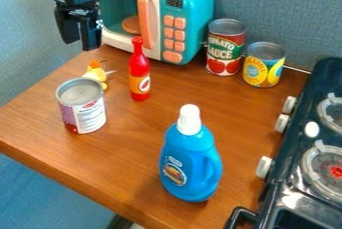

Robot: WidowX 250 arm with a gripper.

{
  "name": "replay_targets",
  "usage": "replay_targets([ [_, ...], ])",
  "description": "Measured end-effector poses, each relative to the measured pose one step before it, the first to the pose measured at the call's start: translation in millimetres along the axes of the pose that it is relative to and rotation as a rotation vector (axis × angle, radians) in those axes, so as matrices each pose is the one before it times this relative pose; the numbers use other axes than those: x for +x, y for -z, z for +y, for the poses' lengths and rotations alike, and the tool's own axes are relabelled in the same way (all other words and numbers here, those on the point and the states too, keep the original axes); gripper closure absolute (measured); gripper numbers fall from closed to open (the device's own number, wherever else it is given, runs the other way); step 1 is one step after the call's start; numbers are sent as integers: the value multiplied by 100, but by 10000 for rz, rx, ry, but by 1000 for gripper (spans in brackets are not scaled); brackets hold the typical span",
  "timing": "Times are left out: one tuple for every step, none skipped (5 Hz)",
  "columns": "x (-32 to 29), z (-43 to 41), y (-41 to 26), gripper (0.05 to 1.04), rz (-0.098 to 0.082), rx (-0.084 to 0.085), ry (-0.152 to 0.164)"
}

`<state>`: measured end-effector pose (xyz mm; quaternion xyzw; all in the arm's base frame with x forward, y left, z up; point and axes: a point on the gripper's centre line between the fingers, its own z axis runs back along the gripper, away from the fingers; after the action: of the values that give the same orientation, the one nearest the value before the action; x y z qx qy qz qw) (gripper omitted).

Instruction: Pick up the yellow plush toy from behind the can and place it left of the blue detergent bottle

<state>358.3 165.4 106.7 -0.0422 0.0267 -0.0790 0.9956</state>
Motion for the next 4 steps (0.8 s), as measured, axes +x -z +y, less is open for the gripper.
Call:
replay_targets([
  [-170,-12,1902,83,427,-299,-25],
  [-125,388,1545,83,12,235,-228],
  [223,441,99,83,-101,243,-558],
  [1217,358,56,83,-675,363,-874],
])
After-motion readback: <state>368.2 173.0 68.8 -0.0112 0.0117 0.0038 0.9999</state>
